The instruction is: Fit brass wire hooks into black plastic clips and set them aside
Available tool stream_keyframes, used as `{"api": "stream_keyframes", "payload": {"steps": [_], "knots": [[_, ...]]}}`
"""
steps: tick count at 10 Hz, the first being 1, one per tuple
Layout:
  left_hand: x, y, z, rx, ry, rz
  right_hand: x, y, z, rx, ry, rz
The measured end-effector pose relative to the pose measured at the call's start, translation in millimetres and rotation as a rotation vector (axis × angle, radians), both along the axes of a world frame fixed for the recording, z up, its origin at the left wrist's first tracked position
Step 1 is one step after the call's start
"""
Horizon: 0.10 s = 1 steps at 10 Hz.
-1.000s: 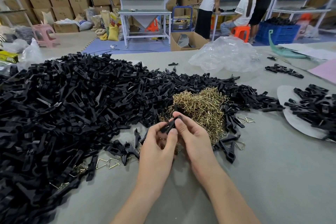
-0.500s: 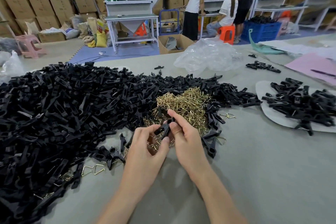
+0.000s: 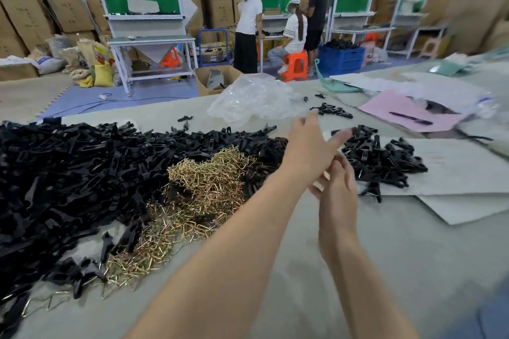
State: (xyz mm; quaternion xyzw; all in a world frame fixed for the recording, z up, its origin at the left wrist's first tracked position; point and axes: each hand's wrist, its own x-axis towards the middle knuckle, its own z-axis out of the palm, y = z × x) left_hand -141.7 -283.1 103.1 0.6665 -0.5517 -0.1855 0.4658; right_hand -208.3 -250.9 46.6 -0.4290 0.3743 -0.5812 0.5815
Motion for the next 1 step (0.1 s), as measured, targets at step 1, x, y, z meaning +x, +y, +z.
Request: {"api": "stream_keyframes", "payload": {"steps": [1], "knots": [[-10.2, 9.7, -6.2, -0.07, 0.168, -0.016, -21.8, -1.4, 2.1, -0.021, 0.035, -0.033]]}}
